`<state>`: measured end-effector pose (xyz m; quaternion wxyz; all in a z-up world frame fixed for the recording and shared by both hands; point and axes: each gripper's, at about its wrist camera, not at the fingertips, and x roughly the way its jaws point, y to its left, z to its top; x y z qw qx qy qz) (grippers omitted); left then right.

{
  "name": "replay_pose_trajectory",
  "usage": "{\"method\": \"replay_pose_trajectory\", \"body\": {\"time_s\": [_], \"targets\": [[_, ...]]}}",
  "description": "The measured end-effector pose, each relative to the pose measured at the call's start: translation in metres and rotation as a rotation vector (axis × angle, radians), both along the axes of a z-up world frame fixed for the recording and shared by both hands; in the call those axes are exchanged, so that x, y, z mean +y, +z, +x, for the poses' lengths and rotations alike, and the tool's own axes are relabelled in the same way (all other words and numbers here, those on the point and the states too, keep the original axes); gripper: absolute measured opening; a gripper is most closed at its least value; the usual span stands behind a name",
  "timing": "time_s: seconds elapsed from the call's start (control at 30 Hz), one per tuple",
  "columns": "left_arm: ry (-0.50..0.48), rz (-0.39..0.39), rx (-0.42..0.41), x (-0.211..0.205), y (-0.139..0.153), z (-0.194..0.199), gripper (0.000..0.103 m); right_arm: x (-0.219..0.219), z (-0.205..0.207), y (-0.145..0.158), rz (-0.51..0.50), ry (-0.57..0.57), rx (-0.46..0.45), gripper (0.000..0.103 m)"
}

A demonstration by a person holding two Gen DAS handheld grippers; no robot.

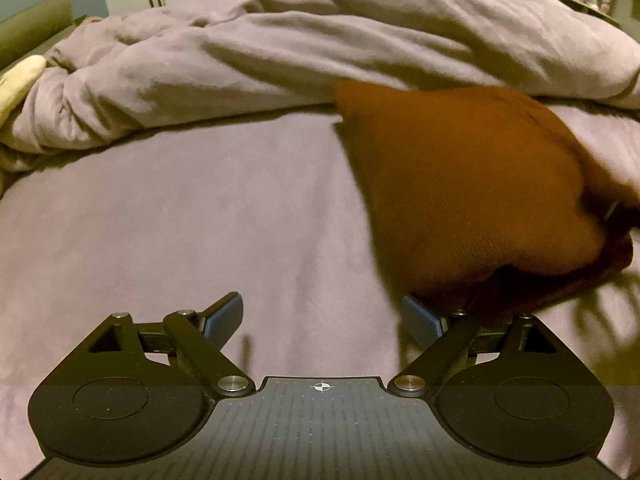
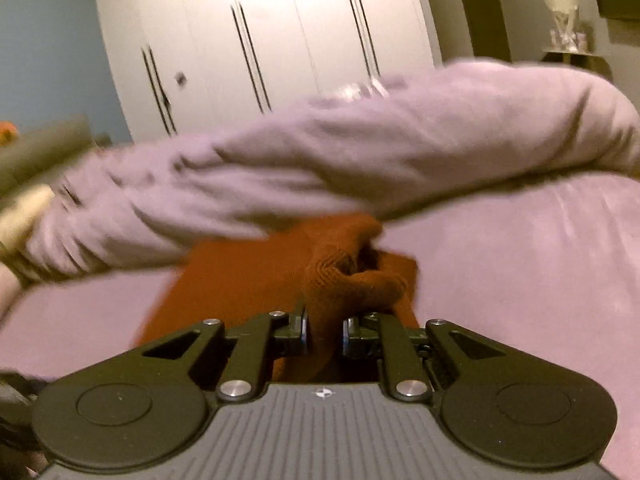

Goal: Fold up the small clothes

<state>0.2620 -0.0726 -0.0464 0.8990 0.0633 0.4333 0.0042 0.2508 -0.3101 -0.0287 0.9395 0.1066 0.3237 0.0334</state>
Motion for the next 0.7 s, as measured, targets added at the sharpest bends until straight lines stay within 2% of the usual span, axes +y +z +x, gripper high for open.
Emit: {"method": "replay_pose_trajectory", "body": {"time_s": [0.03,0.07,0.13,0.23,0.3,0.37,0.43,0.5,0.6,0.7], "targets": [[-0.012,0.0,0.003,0.0,0.0,-0.003,0.091,-0.003,0.005,-0.012,-0.008,0.0,0.068,0.033],[-0.031,-0.004,-0.001,-0.001,0.0,-0.006,0.091,-0.007,0.002,-0.016,0.004,-0.008,0.06,0.036],[-0.077,0.012,-0.02,-0.001,0.0,-0.013,0.091,-0.016,-0.006,-0.009,0.053,-0.023,0.038,0.037],[-0.135,0.025,-0.044,-0.007,-0.003,-0.022,0.093,-0.035,-0.018,-0.001,0.195,-0.066,0.028,0.039],[-0.143,0.033,-0.061,-0.013,-0.003,-0.021,0.094,-0.041,-0.025,0.001,0.252,-0.087,0.017,0.039],[-0.133,0.035,-0.071,-0.022,-0.003,-0.015,0.094,-0.037,-0.027,0.004,0.232,-0.091,0.005,0.038],[-0.122,0.031,-0.079,-0.027,-0.004,-0.008,0.095,-0.026,-0.027,0.01,0.146,-0.114,-0.033,0.038],[-0.102,0.027,-0.079,-0.03,-0.004,-0.002,0.094,-0.022,-0.031,0.018,0.108,-0.118,-0.083,0.035],[-0.074,-0.016,-0.086,-0.029,-0.002,-0.001,0.092,-0.01,-0.025,0.029,0.074,-0.055,-0.121,0.032],[-0.062,-0.023,-0.077,-0.025,-0.006,0.001,0.087,0.012,-0.012,0.029,0.02,0.072,-0.134,0.025]]}}
